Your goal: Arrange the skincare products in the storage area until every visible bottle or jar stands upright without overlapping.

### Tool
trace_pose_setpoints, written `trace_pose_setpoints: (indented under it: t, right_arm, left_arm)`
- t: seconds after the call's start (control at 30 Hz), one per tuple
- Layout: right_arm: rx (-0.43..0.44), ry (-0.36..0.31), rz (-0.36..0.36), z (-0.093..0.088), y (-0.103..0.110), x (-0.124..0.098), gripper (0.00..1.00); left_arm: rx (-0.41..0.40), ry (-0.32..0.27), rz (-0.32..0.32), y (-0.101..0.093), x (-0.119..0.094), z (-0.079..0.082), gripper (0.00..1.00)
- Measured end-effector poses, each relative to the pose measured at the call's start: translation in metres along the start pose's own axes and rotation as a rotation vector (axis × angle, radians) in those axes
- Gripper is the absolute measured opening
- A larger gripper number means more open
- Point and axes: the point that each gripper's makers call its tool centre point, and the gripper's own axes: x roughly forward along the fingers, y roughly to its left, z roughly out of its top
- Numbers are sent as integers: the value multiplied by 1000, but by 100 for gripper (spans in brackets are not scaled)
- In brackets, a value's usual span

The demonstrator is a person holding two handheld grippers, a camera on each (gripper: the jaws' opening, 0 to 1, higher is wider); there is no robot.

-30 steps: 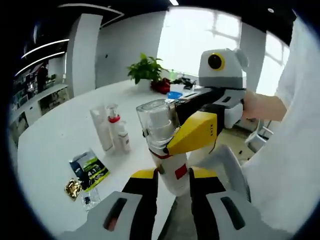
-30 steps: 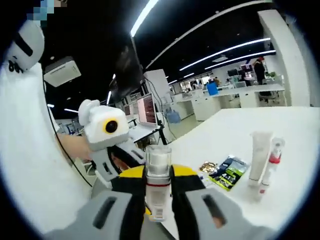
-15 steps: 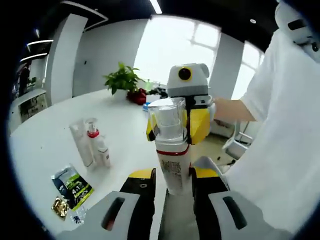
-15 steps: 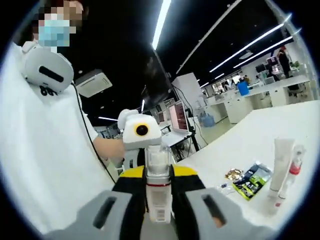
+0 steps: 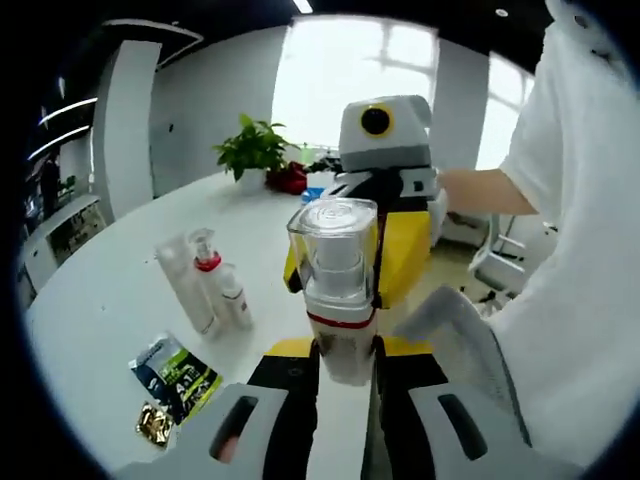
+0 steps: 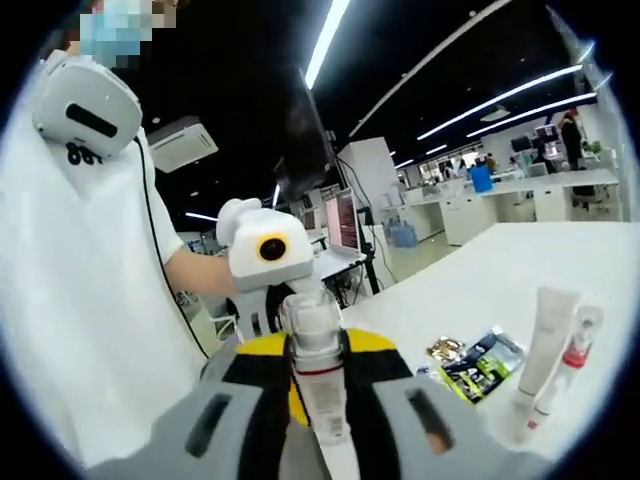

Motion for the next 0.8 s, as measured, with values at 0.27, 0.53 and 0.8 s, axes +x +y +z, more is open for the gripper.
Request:
trace_pose_setpoints:
  t: [0.27, 0.53, 0.8]
  right_arm:
    - [-19, -2, -137, -8, -27, 6, 22]
    - [-100, 55, -308, -24, -53, 8, 22]
    - [-74, 91, -417, -54, -75, 7, 22]
  left_arm:
    - [3, 4, 61, 29, 12, -10, 17]
    - [13, 45, 105, 51, 26, -26, 17]
    - [37, 96, 107, 65, 48, -52, 17]
